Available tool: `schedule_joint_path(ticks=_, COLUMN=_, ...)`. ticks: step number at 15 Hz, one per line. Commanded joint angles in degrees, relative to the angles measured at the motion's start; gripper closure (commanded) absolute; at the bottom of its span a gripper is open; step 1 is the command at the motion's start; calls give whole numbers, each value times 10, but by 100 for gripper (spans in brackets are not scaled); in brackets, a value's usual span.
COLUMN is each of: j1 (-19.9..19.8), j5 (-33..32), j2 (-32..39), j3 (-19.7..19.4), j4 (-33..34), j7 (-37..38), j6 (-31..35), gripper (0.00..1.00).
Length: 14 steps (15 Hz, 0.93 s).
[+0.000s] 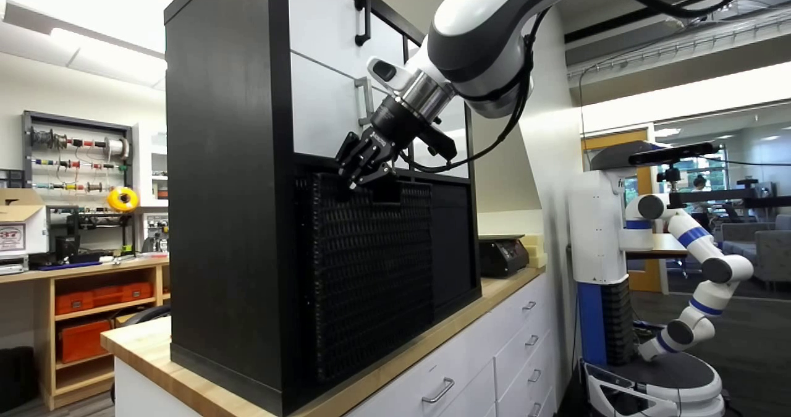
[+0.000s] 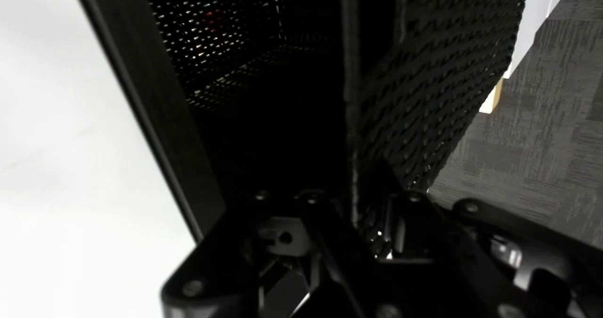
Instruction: Pull out the black basket
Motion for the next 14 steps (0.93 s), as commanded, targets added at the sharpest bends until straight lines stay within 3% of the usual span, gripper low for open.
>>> schedule_joint_path(ticks=1, j1=-7, j5=30, j2=-54, j3=9, j4=-31, j7=-40, j6=-43, gripper=98)
schedule_joint_path(ticks=14, j1=-14, j5=37, j2=-145, j3=17, j4=-110, j7=-40, j6=-129, gripper=98)
